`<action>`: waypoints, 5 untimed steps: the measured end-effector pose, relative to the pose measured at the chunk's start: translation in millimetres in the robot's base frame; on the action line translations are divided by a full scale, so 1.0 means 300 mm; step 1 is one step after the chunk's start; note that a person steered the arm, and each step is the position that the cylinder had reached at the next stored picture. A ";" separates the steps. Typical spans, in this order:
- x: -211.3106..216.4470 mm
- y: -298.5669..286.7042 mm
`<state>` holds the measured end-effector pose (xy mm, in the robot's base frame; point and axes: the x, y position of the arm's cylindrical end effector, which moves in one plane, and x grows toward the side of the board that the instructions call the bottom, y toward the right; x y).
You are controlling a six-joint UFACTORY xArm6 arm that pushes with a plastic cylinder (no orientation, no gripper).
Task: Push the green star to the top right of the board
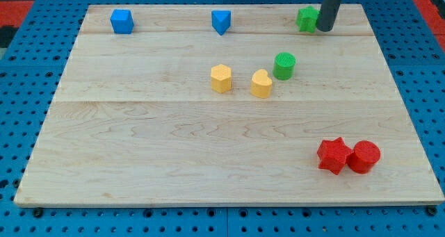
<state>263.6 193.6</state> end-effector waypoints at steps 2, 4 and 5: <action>0.000 -0.008; 0.014 -0.008; 0.022 -0.008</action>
